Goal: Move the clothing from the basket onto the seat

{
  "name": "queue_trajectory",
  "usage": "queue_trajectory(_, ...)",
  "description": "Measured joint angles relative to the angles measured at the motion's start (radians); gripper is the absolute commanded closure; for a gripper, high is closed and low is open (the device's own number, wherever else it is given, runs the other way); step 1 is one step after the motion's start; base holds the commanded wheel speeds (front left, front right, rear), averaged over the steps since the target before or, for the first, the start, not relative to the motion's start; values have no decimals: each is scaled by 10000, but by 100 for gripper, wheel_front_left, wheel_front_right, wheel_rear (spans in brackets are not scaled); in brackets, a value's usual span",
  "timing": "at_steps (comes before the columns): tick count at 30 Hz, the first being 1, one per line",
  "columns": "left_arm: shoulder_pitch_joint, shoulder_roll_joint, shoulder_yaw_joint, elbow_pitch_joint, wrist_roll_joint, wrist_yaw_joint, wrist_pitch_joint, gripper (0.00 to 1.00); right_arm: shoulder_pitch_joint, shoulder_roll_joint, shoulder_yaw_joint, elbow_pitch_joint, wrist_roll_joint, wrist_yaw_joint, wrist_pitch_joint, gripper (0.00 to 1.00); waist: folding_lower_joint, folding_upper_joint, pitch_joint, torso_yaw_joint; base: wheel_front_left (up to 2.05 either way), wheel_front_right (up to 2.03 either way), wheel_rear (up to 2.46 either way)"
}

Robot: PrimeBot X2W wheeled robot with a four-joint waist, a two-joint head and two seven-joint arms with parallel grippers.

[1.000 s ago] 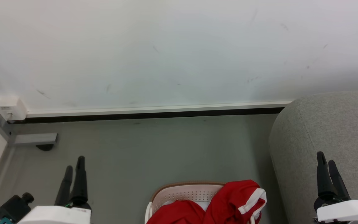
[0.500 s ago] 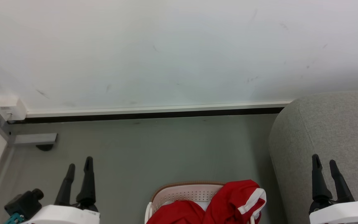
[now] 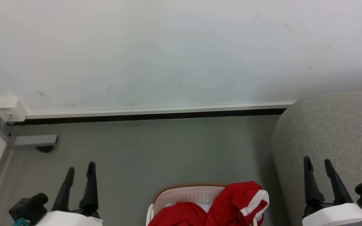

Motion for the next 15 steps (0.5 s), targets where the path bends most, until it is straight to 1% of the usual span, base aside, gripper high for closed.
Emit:
queue_trajectory(6, 15, -25, 71, -6, 558, -2, -159, 0, -54, -42, 291, -10, -410, 2, -155, 0, 0, 0, -2, 11, 0, 0, 0)
queue_trajectory(15, 24, -50, 228, -4, 1373, -15, -380, 0, -70, -98, 451, -81, -1018, 2, -347, 0, 0, 0, 15, -13, 0, 0, 0)
